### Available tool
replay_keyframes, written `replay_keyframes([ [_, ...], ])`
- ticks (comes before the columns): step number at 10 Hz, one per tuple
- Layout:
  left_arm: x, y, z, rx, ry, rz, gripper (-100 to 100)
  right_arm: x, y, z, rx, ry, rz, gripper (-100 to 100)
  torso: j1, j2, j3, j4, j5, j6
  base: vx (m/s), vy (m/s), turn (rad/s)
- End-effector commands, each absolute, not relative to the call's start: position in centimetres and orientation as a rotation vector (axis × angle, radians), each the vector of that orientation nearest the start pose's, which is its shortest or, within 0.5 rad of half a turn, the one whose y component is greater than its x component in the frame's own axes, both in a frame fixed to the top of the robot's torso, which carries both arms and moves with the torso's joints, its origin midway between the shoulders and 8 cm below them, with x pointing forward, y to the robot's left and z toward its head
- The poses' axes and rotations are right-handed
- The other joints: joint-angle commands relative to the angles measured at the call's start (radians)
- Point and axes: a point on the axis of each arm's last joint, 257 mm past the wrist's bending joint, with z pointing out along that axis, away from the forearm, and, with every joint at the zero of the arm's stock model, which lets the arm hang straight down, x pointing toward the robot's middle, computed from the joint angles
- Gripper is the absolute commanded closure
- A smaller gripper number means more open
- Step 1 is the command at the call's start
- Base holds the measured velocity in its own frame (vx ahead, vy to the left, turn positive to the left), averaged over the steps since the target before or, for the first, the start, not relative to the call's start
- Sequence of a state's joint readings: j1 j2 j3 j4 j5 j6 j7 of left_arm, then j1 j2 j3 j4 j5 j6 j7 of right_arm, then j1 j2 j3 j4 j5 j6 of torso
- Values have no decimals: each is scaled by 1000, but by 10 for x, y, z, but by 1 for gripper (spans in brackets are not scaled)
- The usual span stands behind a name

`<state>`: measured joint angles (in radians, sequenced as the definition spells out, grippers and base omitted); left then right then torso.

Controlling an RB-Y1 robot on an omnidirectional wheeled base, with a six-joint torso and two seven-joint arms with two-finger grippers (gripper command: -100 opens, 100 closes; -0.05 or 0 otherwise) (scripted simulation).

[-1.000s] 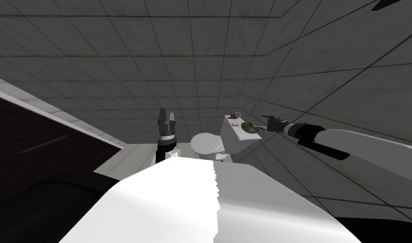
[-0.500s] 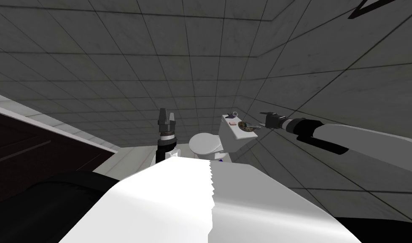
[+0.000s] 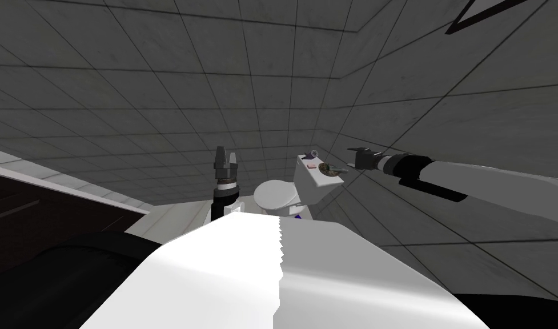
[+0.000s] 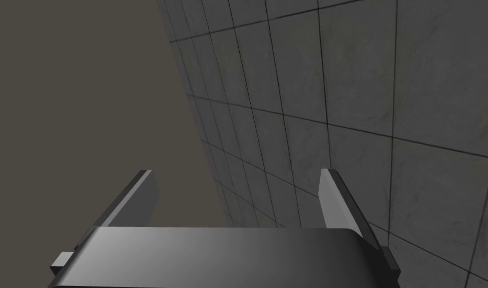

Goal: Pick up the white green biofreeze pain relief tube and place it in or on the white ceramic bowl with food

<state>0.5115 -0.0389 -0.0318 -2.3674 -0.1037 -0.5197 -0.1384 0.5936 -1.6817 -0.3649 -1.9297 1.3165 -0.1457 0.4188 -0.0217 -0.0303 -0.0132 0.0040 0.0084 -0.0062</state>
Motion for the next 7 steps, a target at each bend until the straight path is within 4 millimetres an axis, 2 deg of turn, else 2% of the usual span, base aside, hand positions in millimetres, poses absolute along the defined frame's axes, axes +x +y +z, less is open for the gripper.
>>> replay_keyframes([
  [1, 324, 258, 62, -499, 600, -1149, 0, 480, -405, -28, -1787, 1076, -991, -100, 0, 0, 0, 0, 0, 0, -4, -6, -104],
  [3, 324, 258, 62, -499, 600, -1150, 0, 479, -407, -29, -1785, 1081, -991, -100, 0, 0, 0, 0, 0, -1, 0, -1, -17],
  [4, 324, 258, 62, -499, 600, -1150, 0, 479, -406, -28, -1783, 1083, -989, 0, 0, 0, 0, 0, 0, -1, 0, 0, 0],
  [7, 324, 258, 62, -499, 600, -1150, 0, 479, -406, -29, -1783, 1083, -990, 0, 0, 0, 0, 0, 0, -1, 0, 0, 0],
])
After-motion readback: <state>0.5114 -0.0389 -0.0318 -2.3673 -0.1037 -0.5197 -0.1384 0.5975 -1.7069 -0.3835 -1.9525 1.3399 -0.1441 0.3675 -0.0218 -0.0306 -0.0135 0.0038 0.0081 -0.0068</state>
